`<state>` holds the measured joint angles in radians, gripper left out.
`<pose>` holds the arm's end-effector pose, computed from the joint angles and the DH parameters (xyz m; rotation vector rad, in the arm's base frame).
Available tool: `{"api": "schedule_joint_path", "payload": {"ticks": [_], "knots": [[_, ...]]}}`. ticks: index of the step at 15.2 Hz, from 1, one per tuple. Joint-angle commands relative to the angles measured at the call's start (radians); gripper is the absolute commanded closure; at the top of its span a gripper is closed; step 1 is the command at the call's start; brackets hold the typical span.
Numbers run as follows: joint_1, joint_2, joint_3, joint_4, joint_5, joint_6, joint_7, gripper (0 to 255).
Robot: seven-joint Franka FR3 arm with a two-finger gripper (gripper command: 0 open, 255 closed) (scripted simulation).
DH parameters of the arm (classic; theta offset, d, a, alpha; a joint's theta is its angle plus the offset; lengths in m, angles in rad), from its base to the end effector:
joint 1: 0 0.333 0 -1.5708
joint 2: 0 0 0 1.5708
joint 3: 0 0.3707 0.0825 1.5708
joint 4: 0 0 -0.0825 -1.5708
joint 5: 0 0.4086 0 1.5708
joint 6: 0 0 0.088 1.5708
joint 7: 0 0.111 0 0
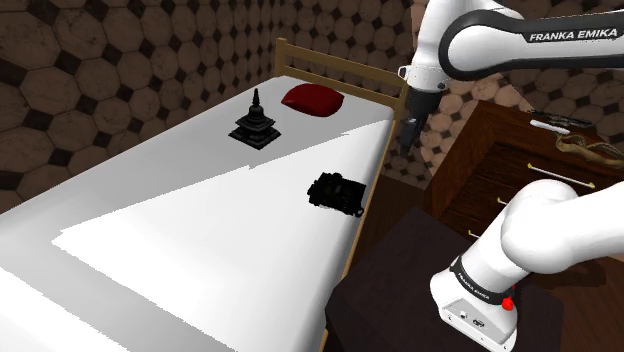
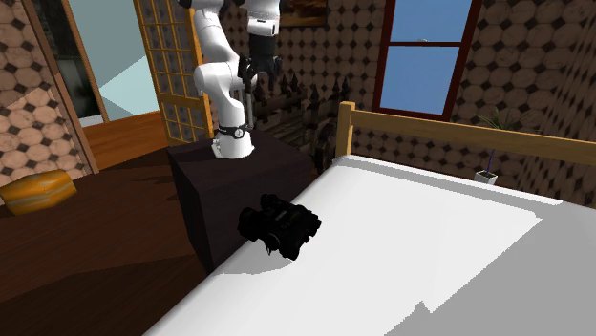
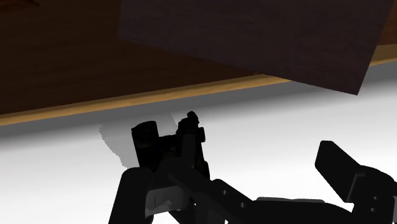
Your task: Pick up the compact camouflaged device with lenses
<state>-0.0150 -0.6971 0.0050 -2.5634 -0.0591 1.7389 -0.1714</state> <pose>0.3133 -0.0085 0.5090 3.0743 0.2676 -0.2046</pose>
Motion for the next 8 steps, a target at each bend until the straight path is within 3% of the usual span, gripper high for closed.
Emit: {"api": "schedule_joint_path", "payload": {"ticks": [1, 8], "knots": [[-0.005, 0.043, -0.012, -0.032, -0.002, 0.080, -0.005, 0], [-0.021, 0.251, -0.055, -0.104, -0.001, 0.365, -0.030, 0]]}}
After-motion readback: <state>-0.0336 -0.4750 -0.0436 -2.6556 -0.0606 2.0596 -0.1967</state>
